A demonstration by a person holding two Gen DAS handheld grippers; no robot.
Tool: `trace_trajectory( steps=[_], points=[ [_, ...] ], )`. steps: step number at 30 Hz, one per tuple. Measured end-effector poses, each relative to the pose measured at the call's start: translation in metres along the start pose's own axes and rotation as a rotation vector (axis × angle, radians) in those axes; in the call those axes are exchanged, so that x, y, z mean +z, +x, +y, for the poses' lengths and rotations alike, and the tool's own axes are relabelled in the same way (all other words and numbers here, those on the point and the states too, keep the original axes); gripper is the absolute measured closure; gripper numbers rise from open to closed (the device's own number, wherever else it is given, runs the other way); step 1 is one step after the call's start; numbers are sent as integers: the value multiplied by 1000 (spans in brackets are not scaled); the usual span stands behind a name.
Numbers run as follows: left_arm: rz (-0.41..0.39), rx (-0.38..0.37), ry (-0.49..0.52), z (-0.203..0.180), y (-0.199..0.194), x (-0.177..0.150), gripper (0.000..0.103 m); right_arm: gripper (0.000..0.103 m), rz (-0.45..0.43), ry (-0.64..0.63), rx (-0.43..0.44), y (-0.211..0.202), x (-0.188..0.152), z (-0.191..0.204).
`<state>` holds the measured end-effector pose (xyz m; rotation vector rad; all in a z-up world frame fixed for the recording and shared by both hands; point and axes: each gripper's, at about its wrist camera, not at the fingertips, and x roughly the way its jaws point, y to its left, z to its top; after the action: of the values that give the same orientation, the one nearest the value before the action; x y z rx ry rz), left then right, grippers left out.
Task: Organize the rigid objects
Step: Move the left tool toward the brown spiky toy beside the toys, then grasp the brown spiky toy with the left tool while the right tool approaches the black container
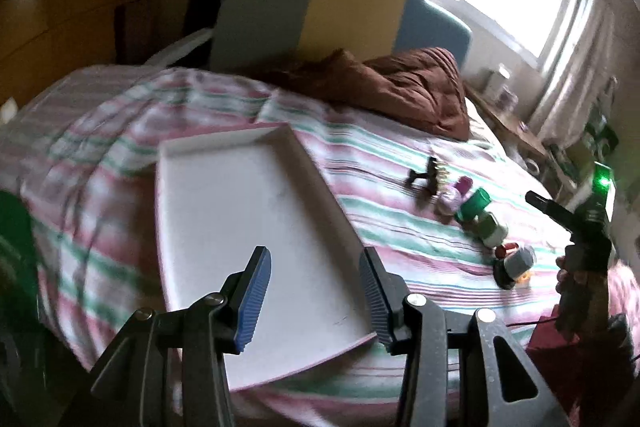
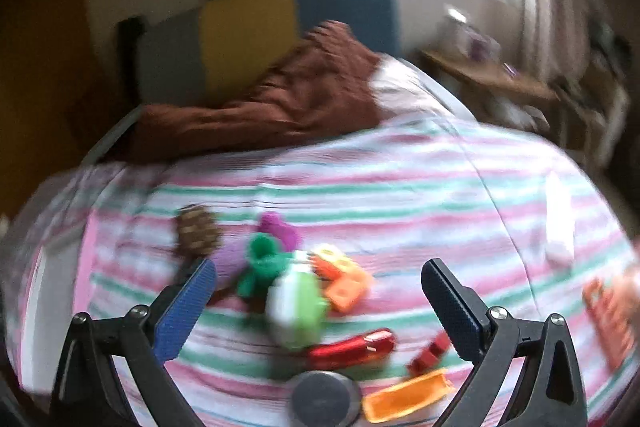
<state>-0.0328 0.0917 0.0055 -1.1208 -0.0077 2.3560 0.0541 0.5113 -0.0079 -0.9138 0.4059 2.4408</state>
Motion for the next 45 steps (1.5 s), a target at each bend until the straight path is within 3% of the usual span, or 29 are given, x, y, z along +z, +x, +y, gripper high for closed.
trace_trajectory(
  steps=[3, 9, 13, 28, 38, 45],
  points=[
    [25, -28, 53, -21, 14, 10, 57, 0, 5, 102, 28, 3, 7, -18],
    [41, -127, 107, -61, 37, 28, 57, 0, 30, 162, 56, 3, 6, -27],
    [117, -196, 105, -87, 61, 45, 57, 0, 17, 187, 60, 0, 7, -33],
    [175, -129, 277, -174, 158, 87, 57, 0, -11, 242, 83, -4, 10, -44],
    [254, -81, 314, -196, 232, 104, 56, 0, 3, 357, 118, 1, 7, -66],
    [274, -66, 337, -202, 267, 105, 56, 0, -9, 366, 111, 1, 9, -68]
  ],
)
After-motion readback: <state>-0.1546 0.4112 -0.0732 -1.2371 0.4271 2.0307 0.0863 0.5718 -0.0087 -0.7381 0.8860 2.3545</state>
